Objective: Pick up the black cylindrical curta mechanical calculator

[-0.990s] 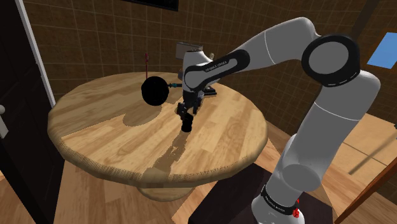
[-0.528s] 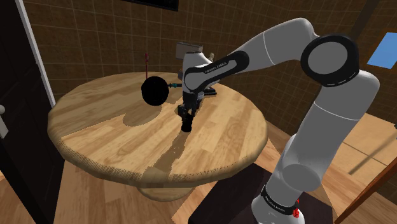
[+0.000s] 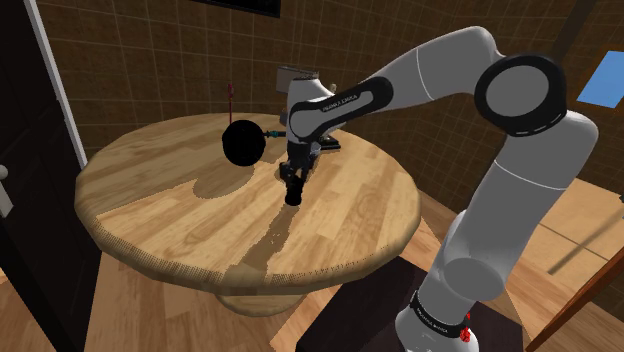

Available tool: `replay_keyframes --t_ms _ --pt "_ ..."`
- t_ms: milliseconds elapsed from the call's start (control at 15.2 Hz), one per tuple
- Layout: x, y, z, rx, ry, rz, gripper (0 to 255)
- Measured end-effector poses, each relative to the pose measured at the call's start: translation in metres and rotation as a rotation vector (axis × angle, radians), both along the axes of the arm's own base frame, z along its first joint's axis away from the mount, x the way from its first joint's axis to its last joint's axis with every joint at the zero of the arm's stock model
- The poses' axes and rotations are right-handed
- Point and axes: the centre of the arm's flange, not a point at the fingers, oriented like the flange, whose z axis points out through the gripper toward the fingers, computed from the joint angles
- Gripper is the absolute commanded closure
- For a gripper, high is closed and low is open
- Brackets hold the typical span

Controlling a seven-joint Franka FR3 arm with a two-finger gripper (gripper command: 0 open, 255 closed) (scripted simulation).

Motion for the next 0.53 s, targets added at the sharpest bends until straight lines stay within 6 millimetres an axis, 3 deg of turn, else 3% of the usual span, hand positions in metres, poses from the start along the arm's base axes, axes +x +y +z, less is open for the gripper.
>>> replay_keyframes --t_ms 528 --pt "-0.001 0.000 0.044 0.000 0.000 0.000 255"
